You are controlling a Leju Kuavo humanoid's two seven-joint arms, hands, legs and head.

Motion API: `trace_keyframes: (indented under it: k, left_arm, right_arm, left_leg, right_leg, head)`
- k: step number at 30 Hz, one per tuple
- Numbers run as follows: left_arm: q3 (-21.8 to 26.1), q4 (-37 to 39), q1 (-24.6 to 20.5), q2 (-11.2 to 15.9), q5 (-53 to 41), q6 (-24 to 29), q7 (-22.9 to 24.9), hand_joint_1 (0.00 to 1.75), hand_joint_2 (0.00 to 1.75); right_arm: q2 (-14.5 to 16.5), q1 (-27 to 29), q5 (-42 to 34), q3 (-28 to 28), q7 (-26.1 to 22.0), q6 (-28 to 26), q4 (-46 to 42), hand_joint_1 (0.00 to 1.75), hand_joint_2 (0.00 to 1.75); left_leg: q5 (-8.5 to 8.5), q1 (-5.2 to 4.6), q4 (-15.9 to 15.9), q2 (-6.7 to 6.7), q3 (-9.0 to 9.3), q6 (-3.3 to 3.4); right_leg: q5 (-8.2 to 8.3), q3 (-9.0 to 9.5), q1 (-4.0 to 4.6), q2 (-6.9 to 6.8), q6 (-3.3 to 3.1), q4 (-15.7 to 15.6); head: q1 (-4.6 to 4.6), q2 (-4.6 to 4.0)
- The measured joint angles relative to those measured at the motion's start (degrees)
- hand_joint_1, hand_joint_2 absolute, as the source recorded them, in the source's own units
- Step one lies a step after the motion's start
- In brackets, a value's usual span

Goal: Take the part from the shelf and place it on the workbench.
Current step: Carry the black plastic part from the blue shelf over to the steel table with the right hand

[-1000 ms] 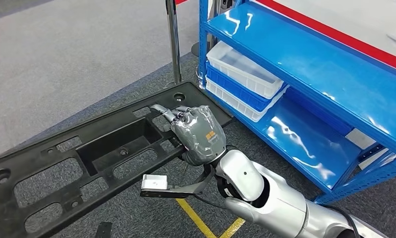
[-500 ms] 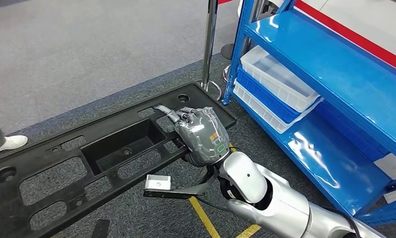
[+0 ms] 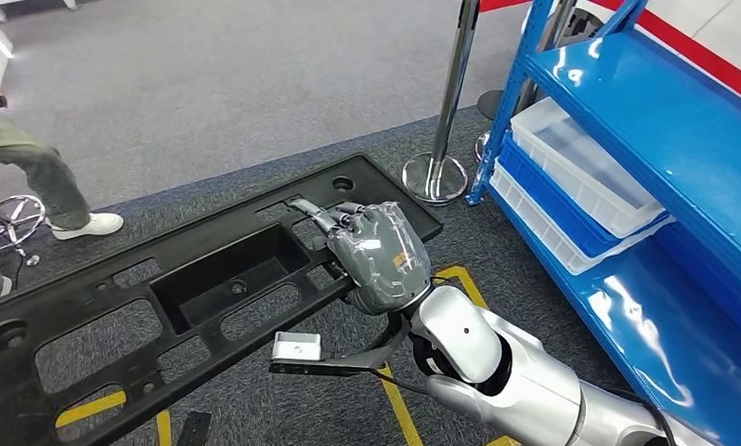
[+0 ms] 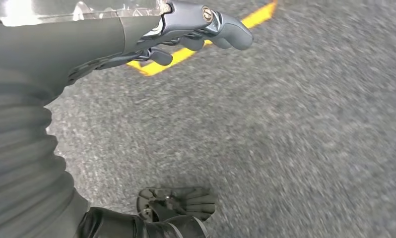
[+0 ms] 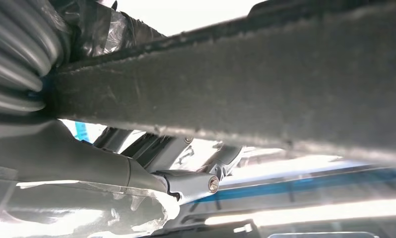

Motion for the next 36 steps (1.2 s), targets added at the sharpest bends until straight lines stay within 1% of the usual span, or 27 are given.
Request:
trace_keyframes:
  k: [2,3,4,6,8,9,11,12,13,14,15,17,18,19,20,21,22,24,26,27,28,29,30,31,33,34,36]
  left_arm:
    - [-0.01,-0.01,-0.09,0.05,-0.01,0.02,0.0,0.0,1.75]
    - [-0.02,-0.01,-0.19,0.04,-0.02,0.02,0.0,0.0,1.75]
    - [-0.04,-0.02,-0.24,0.03,-0.02,0.03,0.0,0.0,1.75]
    - [-0.13,-0.01,-0.13,0.03,-0.01,0.05,0.0,0.0,1.75]
    - [-0.19,-0.01,0.06,0.03,-0.01,0.07,0.0,0.0,1.75]
    - [-0.21,-0.01,0.06,0.03,-0.02,0.07,0.0,0.0,1.75]
    - [-0.22,-0.01,-0.02,0.03,-0.02,0.07,0.0,0.0,1.75]
    - [-0.22,-0.01,-0.05,0.03,-0.01,0.07,0.0,0.0,1.75]
    - [-0.22,-0.01,-0.04,0.04,-0.01,0.07,0.0,0.0,1.75]
    - [-0.22,-0.01,-0.03,0.04,-0.01,0.07,0.0,0.0,1.75]
    - [-0.23,-0.02,-0.02,0.04,-0.01,0.07,0.0,0.0,1.75]
    - [-0.24,-0.02,-0.05,-0.02,-0.01,0.07,0.0,0.0,1.75]
    - [-0.25,-0.02,-0.11,-0.05,-0.01,0.07,0.0,0.0,1.75]
    - [-0.25,-0.02,-0.14,-0.07,0.0,0.07,0.01,0.0,1.75]
    - [-0.25,-0.01,-0.12,-0.08,0.0,0.08,0.01,0.0,1.75]
    - [-0.25,-0.01,-0.01,-0.05,0.0,0.09,0.03,0.0,1.75]
    - [-0.25,0.0,0.14,0.03,0.0,0.13,0.05,0.0,1.75]
    - [-0.27,-0.01,0.21,0.11,-0.01,0.21,0.1,0.0,1.75]
    - [-0.32,-0.02,-0.03,0.05,-0.02,0.25,0.13,0.0,1.75]
    - [-0.33,-0.02,-0.15,0.03,-0.02,0.26,0.14,0.0,1.75]
    - [-0.33,-0.02,-0.16,0.02,-0.01,0.3,0.15,0.0,1.75]
    - [-0.33,-0.02,-0.12,0.03,0.0,0.34,0.17,0.0,1.75]
    - [-0.33,-0.02,-0.07,0.04,0.01,0.39,0.19,0.0,1.75]
    - [-0.33,-0.02,-0.04,0.06,0.01,0.45,0.2,0.0,1.75]
    - [-0.34,-0.02,-0.14,0.1,-0.02,0.53,0.19,0.0,1.75]
    - [-0.36,-0.02,-0.2,0.11,-0.07,0.48,0.17,0.0,1.75]
    - [-0.38,-0.02,-0.17,0.11,-0.14,0.0,0.12,0.0,1.75]
  right_arm:
    - [-0.01,-0.04,0.0,-0.01,0.01,0.0,-0.02,1.75,1.75]
    - [-0.01,-0.06,0.0,-0.02,0.03,0.0,-0.04,1.75,1.75]
    - [-0.02,-0.07,0.0,-0.02,0.04,0.0,-0.08,1.75,1.75]
    - [-0.04,-0.1,0.0,-0.03,0.06,0.01,-0.21,1.75,1.75]
    - [-0.04,-0.12,0.0,-0.03,0.06,0.02,-0.39,1.75,1.75]
    - [-0.05,-0.11,0.0,-0.04,0.05,0.02,-0.46,1.75,1.75]
    - [-0.12,0.04,0.0,-0.06,0.06,0.02,-0.49,1.75,1.75]
    - [-0.18,0.18,0.0,-0.07,0.06,0.02,-0.48,1.75,1.75]
    - [-0.26,0.32,0.0,-0.07,0.07,0.02,-0.48,1.75,1.75]
    - [-0.34,0.41,0.0,-0.07,0.07,0.02,-0.48,1.75,1.75]
    - [-0.4,0.45,0.0,-0.07,0.07,0.02,-0.48,1.75,1.75]
    - [-0.46,0.45,0.0,-0.07,0.07,0.03,-0.49,1.75,1.75]
    - [-0.48,0.44,0.0,-0.07,0.06,0.04,-0.52,1.75,1.75]
    - [-0.5,0.47,0.01,-0.07,0.05,0.06,-0.56,1.75,1.75]
    - [-0.51,0.49,0.04,-0.07,0.05,0.1,-0.6,1.75,1.75]
    - [-0.52,0.49,0.12,-0.07,0.05,0.13,-0.64,1.75,1.75]
    - [-0.51,0.49,0.21,-0.07,0.06,0.16,-0.64,1.75,1.75]
    - [-0.5,0.41,0.48,-0.07,0.09,0.19,-0.7,1.75,1.75]
    - [-0.5,0.42,0.65,-0.07,0.11,0.24,-0.78,1.75,1.75]
    - [-0.5,0.45,0.67,-0.07,0.11,0.29,-0.79,1.75,1.75]
    - [-0.5,0.5,0.68,-0.07,0.11,0.39,-0.79,1.75,1.75]
    - [-0.5,0.53,0.68,-0.07,0.11,0.49,-0.79,1.75,1.75]
    - [-0.5,0.54,0.68,-0.07,0.12,0.57,-0.79,1.75,1.75]
    - [-0.5,0.53,0.68,-0.07,0.13,0.64,-0.8,1.75,1.75]
    - [-0.5,0.5,0.68,-0.07,0.21,0.74,-0.8,1.75,1.75]
    - [-0.5,0.51,0.68,-0.07,0.25,0.8,-0.8,1.75,1.75]
    - [-0.5,0.52,0.68,-0.07,0.28,0.9,-0.8,1.75,1.75]
  left_leg:
    - [2.28,-0.3,-7.49,1.99,4.17,0.34]
    - [2.69,-0.51,-9.69,2.61,5.33,0.72]
    - [2.53,-0.72,-10.5,2.82,5.64,1.13]
    - [2.74,-0.73,-10.56,1.7,5.45,1.86]
    - [3.0,-0.5,-10.88,0.78,5.51,2.45]
    - [3.12,-0.38,-11.03,0.35,5.58,2.77]
    - [3.19,-0.34,-11.05,-0.7,5.51,3.21]
    - [3.19,-0.36,-11.02,-1.33,5.5,3.28]
    - [3.18,-0.37,-10.97,-2.02,5.51,3.29]
    - [3.16,-0.37,-10.9,-2.73,5.54,3.28]
    - [3.14,-0.36,-10.8,-3.47,5.59,3.25]
    - [3.07,-0.33,-10.52,-4.87,5.41,3.03]
    - [3.11,-0.3,-10.35,-5.5,5.13,2.81]
    - [3.21,-0.21,-10.25,-6.03,4.79,2.5]
    - [3.41,-0.12,-10.26,-6.52,4.49,2.1]
    - [3.61,0.01,-10.38,-7.02,4.31,1.71]
    - [3.57,0.05,-10.33,-6.83,4.15,1.36]
    - [1.92,-0.15,-7.88,-4.59,2.97,0.79]
    - [-1.54,-0.22,-1.12,-1.76,-0.08,0.38]
    - [-2.95,-0.16,2.54,-1.15,-1.73,0.22]
    - [-3.49,-0.12,4.88,-0.87,-2.73,0.14]
    - [-2.97,-0.1,5.07,-0.76,-2.67,0.14]
    - [-1.56,-0.1,3.02,-0.72,-1.5,0.24]
    - [0.34,-0.13,-0.83,-0.68,0.6,0.47]
    - [2.47,-0.46,-8.06,-0.58,4.62,1.14]
    - [2.7,-0.63,-9.98,-0.55,5.62,1.45]
    - [2.52,-0.84,-10.79,-0.57,5.8,1.94]
  right_leg:
    - [-0.41,0.06,0.19,-1.14,0.48,0.33]
    - [-0.58,0.05,0.36,-1.63,0.75,0.47]
    - [-0.68,0.02,0.52,-2.07,0.99,0.54]
    - [-0.82,0.01,0.73,-2.8,1.46,0.59]
    - [-2.11,-0.45,0.53,-1.54,1.97,1.98]
    - [-3.63,-1.4,0.37,-0.3,2.17,4.26]
    - [-7.29,-4.78,0.22,1.85,2.32,11.76]
    - [-8.38,-6.49,0.21,2.2,2.37,15.22]
    - [-8.45,-7.52,0.19,2.32,2.39,17.1]
    - [-7.35,-7.57,0.16,2.42,2.35,16.75]
    - [-5.32,-6.59,0.12,2.64,2.24,14.2]
    - [-1.25,-3.58,-0.15,4.82,1.9,6.6]
    - [-0.26,-2.47,-0.32,6.01,1.77,3.74]
    - [-0.01,-1.92,-0.37,6.96,1.68,2.23]
    - [-0.19,-1.79,-0.32,7.19,1.58,1.88]
    - [-0.15,-1.69,-0.34,6.77,1.39,1.62]
    - [0.04,-1.54,-0.35,6.32,1.11,1.41]
    - [0.42,-1.23,-0.56,5.4,0.52,0.83]
    - [0.52,-1.13,-0.42,4.48,0.23,0.72]
    - [0.5,-1.16,-0.31,4.03,0.15,0.78]
    - [0.46,-1.17,-0.23,3.66,0.09,0.85]
    - [0.41,-1.18,-0.19,3.39,0.05,0.92]
    - [0.36,-1.17,-0.16,3.19,0.03,0.98]
    - [0.29,-1.15,-0.14,3.06,0.07,1.04]
    - [0.16,-1.27,0.03,2.87,0.32,1.15]
    - [0.15,-1.38,0.1,2.82,0.52,1.18]
    - [0.24,-1.5,0.15,2.76,1.02,1.05]
  head:
    - [0.0,0.01]
    - [0.04,0.01]
    - [0.09,0.02]
    - [0.15,0.01]
    - [0.17,0.0]
    - [0.21,0.0]
    - [0.27,0.0]
    - [0.29,0.0]
    - [0.29,0.0]
    - [0.29,0.0]
    - [0.3,0.0]
    - [0.27,0.01]
    - [0.28,0.01]
    - [0.24,0.01]
    - [0.23,0.01]
    - [0.25,0.0]
    - [0.21,0.0]
    - [-0.06,0.0]
    - [-0.31,0.0]
    - [-0.31,0.0]
    - [-0.3,0.0]
    - [-0.32,0.0]
    - [-0.32,0.0]
    - [-0.32,0.0]
    - [-0.29,0.01]
    - [-0.29,0.0]
    - [-0.26,0.01]
